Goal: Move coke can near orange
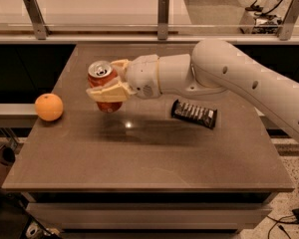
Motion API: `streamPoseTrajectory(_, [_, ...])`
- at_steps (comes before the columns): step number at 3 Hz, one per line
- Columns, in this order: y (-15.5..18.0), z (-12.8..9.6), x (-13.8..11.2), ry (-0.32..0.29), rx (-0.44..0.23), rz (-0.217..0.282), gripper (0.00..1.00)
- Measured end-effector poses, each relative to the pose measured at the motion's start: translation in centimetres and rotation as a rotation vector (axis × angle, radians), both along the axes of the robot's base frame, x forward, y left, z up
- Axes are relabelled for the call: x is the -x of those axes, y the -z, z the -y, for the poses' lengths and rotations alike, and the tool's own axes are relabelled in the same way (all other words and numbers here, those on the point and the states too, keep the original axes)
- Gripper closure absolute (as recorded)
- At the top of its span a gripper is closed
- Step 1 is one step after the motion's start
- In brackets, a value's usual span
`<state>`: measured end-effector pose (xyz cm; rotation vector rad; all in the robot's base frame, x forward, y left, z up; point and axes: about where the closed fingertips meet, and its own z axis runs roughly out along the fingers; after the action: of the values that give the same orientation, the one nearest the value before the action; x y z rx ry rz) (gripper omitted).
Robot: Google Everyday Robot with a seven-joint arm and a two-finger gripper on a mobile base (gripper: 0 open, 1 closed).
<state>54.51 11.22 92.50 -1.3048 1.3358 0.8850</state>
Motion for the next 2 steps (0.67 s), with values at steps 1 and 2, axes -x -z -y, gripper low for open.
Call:
streamPoseTrajectory(1, [0.7,-1.1,0.1,-0.012,-0.006,-0.011,1.00])
streamPoseTrajectory(2, [1.2,-2.8,0.8,-0.028,-0.007,-0.028,1.00])
